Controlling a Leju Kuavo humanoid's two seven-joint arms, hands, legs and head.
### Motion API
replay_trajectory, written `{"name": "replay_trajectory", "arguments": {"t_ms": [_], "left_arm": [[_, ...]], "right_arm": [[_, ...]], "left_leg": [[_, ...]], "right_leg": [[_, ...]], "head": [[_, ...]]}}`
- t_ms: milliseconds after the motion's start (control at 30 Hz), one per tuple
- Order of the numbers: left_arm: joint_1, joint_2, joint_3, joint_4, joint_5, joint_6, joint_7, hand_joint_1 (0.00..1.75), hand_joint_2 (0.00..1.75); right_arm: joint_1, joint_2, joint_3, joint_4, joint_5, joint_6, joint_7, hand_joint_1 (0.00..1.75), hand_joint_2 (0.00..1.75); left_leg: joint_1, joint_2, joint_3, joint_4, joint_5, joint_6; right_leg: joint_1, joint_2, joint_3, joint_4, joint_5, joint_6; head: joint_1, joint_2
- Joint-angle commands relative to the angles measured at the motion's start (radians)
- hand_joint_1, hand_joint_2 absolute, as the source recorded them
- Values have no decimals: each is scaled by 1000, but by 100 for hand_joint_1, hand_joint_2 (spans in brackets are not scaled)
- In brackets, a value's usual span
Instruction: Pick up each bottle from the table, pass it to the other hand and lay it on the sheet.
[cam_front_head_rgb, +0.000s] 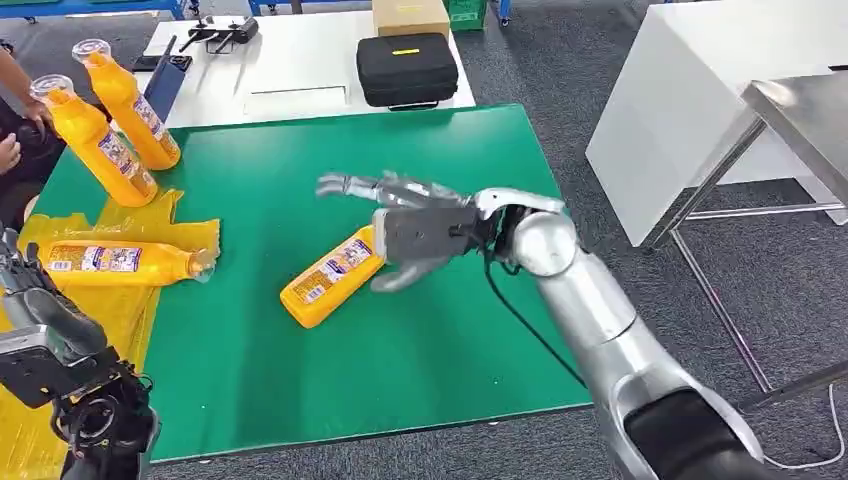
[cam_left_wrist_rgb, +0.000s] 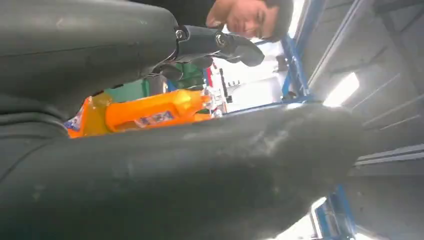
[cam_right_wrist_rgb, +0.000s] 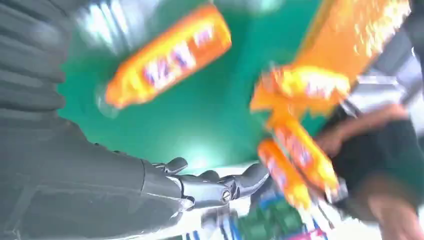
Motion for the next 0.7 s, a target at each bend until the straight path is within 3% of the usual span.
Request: {"name": "replay_trajectory", "arguments": {"t_ms": [33, 67, 100, 200, 333, 433, 700], "left_arm": [[31, 59, -34, -52, 30, -20, 1, 0, 0], [21, 57, -46, -43, 31, -19, 1, 0, 0], [-4, 52, -78, -19, 32, -14, 1, 0, 0], [-55, 47, -126, 26, 45, -14, 1, 0, 0], [-87, 36, -152, 55, 53, -16, 1, 0, 0], [-94, 25, -179, 61, 55, -17, 1, 0, 0], [-64, 30, -180, 25, 64, 14, 1, 0, 0]], "right_arm": [[-260, 67, 26, 405, 318, -388, 82, 0, 175], [-262, 84, 52, 480, 378, -449, 80, 0, 175], [-259, 125, 98, 651, 507, -595, 51, 0, 175], [-227, 174, 132, 869, 615, -709, 33, 0, 175], [-204, 203, 174, 1000, 709, -776, 67, 0, 175], [-165, 220, 195, 1099, 761, -761, 47, 0, 175], [-134, 240, 249, 1141, 845, -770, 38, 0, 175]], "left_leg": [[1, 3, 1, 0, -1, -2], [2, 5, 3, 1, -2, -3], [2, 4, 4, -1, -1, -2], [3, 3, 6, -2, 0, -2], [4, -2, 5, -2, 2, -4], [4, -3, 5, -2, 2, -4], [4, -2, 2, -1, 1, -4]], "right_leg": [[1, 2, 0, 1, 0, -1], [2, 4, 1, 1, 0, -2], [2, 3, 2, 0, 0, -1], [4, 2, 5, -2, 1, -1], [5, -3, 5, -2, 0, -1], [5, -3, 5, -2, -1, -1], [5, -3, 3, 0, -1, -1]], "head": [[0, 0], [0, 0], [0, 0], [0, 0], [0, 0], [0, 0], [0, 0]]}}
